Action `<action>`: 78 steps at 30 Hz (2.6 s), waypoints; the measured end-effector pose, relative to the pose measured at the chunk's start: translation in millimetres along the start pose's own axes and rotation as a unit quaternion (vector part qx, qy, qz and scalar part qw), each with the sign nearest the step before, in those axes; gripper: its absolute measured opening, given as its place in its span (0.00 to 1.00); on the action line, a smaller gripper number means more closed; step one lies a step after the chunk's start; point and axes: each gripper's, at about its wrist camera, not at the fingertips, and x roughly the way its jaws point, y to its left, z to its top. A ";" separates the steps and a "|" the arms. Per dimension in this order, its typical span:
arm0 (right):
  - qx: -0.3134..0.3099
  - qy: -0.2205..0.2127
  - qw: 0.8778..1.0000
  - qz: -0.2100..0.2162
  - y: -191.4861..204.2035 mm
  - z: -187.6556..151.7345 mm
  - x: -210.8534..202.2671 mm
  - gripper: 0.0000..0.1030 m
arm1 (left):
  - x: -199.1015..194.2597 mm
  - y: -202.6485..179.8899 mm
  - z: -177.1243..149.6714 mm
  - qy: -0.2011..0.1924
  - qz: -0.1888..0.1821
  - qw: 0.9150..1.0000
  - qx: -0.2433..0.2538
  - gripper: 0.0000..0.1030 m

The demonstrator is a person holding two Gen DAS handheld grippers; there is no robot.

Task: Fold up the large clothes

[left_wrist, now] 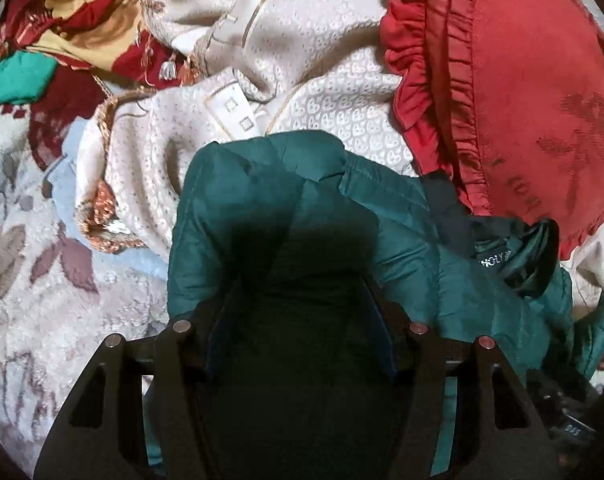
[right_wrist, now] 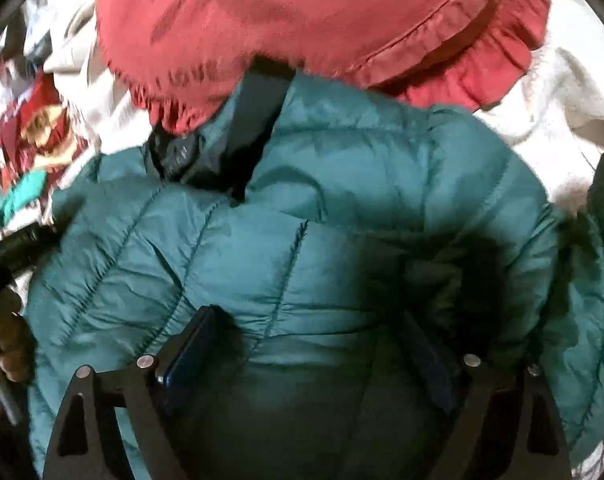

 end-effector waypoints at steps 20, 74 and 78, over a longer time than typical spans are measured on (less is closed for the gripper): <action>-0.018 0.037 0.997 -0.063 34.6 -26.1 -20.5 0.99 | 1.3 -72.4 -51.3 0.033 -0.023 0.987 0.153 0.70; 0.179 -0.223 0.914 -0.286 -265.0 -8.4 -222.7 0.13 | -34.0 -77.9 -50.1 -0.002 -0.013 0.990 0.142 0.70; 0.140 -0.271 0.909 -0.285 -186.3 -21.5 -265.6 0.13 | -44.4 -70.0 -47.7 -0.011 -0.011 0.991 0.129 0.70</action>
